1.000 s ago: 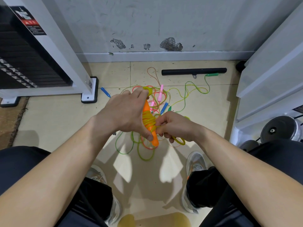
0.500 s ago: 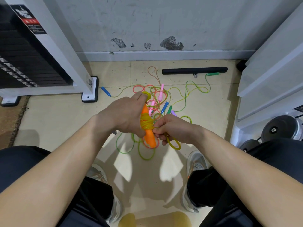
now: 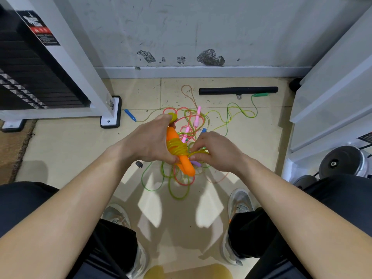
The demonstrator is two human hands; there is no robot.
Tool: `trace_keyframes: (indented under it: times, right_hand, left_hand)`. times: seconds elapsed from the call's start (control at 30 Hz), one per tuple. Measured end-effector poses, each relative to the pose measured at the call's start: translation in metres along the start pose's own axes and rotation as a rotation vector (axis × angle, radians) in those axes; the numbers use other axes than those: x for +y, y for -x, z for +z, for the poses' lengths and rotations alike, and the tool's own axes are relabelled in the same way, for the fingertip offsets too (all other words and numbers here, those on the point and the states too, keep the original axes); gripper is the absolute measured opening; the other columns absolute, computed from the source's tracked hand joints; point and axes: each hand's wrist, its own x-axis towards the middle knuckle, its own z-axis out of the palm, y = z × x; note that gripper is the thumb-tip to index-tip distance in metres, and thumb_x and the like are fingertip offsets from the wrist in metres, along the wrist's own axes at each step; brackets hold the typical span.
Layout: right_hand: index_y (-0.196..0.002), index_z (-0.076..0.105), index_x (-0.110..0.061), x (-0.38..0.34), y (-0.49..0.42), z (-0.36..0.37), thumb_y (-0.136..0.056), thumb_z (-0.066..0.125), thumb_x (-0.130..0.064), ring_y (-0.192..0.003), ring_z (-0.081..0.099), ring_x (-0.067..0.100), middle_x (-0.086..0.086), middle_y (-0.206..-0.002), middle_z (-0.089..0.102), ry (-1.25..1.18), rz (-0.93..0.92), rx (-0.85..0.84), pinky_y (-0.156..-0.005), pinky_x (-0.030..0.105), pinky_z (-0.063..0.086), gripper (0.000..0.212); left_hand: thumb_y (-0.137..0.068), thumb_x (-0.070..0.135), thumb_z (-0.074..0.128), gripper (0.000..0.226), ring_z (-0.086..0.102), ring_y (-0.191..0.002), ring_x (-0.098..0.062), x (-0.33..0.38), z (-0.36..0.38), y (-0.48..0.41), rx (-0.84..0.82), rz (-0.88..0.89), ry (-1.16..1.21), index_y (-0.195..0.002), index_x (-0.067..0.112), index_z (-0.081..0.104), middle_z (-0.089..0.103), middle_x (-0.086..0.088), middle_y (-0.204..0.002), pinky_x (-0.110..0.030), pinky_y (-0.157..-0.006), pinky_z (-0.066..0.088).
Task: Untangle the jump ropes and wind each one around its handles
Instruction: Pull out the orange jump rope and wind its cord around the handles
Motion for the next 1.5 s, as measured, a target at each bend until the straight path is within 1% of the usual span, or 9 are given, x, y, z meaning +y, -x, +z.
trace_keyframes:
  times: [0.23,0.37,0.47,0.6,0.77,0.87,0.97,1.13,1.5]
  right_hand:
    - [-0.082,0.051,-0.019,-0.013,0.001,0.000,-0.069,0.075,-0.068,-0.076,0.048,0.018,-0.006,-0.083,0.054,0.201,0.339,0.304,-0.064,0.034,0.038,0.056]
    - [-0.072,0.069,-0.008,-0.012,0.001,0.007,-0.089,0.070,-0.048,-0.067,0.067,0.022,0.010,-0.071,0.071,-0.260,0.437,0.099,-0.062,0.036,0.053,0.044]
    - [-0.095,0.070,0.005,-0.017,-0.001,0.009,-0.094,0.064,-0.017,-0.070,0.066,0.026,0.031,-0.092,0.069,-0.708,0.469,-0.008,-0.064,0.039,0.057,0.023]
    - [-0.100,0.060,0.016,-0.024,-0.008,0.001,-0.085,0.053,-0.004,-0.084,0.062,0.031,0.031,-0.090,0.063,-1.026,0.527,0.081,-0.074,0.046,0.057,0.026]
    - [-0.091,0.062,-0.006,-0.030,-0.008,0.000,-0.104,0.046,-0.035,-0.077,0.060,0.022,0.007,-0.079,0.065,-0.625,0.447,0.293,-0.084,0.055,0.051,0.036]
    - [-0.108,0.058,-0.016,-0.037,-0.004,0.000,-0.107,0.039,-0.039,-0.095,0.063,0.023,0.003,-0.099,0.065,-0.568,0.459,0.359,-0.089,0.052,0.051,0.030]
    - [-0.103,0.055,-0.021,-0.046,-0.001,-0.009,-0.105,0.036,-0.051,-0.092,0.066,0.019,-0.001,-0.094,0.067,-0.986,0.512,0.378,-0.082,0.042,0.057,0.035]
    - [-0.083,0.059,-0.017,-0.049,-0.004,-0.019,-0.107,0.029,-0.049,-0.057,0.056,0.007,0.001,-0.076,0.065,-1.132,0.581,0.563,-0.059,0.026,0.049,0.050]
    - [-0.081,0.062,-0.023,-0.062,-0.008,-0.010,-0.110,0.037,-0.024,-0.058,0.053,-0.004,-0.019,-0.062,0.058,-1.022,0.344,0.664,-0.058,0.014,0.041,0.038]
  left_hand:
    - [-0.044,0.062,0.082,0.109,0.054,-0.102,-0.018,-0.002,-0.002,0.001,0.105,-0.021,0.018,-0.135,0.022,0.038,0.049,0.007,-0.121,-0.041,-0.084,0.053]
    - [-0.045,0.064,0.080,0.106,0.056,-0.099,-0.020,-0.001,-0.002,0.001,0.179,-0.024,0.020,-0.133,0.022,0.037,0.048,0.007,-0.119,-0.042,-0.080,0.053]
    - [-0.048,0.060,0.083,0.106,0.054,-0.097,-0.019,0.003,0.001,0.001,0.192,-0.022,0.011,-0.135,0.021,0.036,0.045,0.008,-0.116,-0.035,-0.075,0.048]
    - [-0.049,0.055,0.087,0.113,0.054,-0.102,-0.020,0.010,0.007,0.001,0.137,0.011,0.008,-0.142,0.023,0.031,0.044,0.006,-0.128,-0.038,-0.079,0.051]
    - [-0.052,0.046,0.091,0.110,0.055,-0.097,-0.018,0.030,0.021,0.007,0.063,0.060,0.072,-0.140,0.028,0.027,0.042,0.009,-0.123,-0.036,-0.078,0.051]
    - [-0.053,0.045,0.092,0.109,0.055,-0.101,-0.014,0.034,0.026,0.008,0.085,0.101,0.233,-0.140,0.032,0.027,0.042,0.012,-0.124,-0.029,-0.078,0.051]
    - [-0.055,0.044,0.091,0.103,0.055,-0.113,-0.007,0.036,0.024,0.011,0.068,0.094,0.474,-0.139,0.038,0.031,0.044,0.016,-0.135,-0.026,-0.088,0.053]
    - [-0.100,0.039,0.048,0.027,0.066,-0.112,-0.019,0.045,0.023,0.003,0.123,-0.069,1.199,-0.120,0.027,0.063,0.068,0.005,-0.124,-0.034,-0.089,0.055]
    - [-0.105,0.023,0.040,0.036,0.070,-0.106,-0.027,0.046,0.007,-0.005,0.226,-0.267,1.778,-0.104,0.003,0.069,0.076,-0.014,-0.100,-0.036,-0.088,0.057]
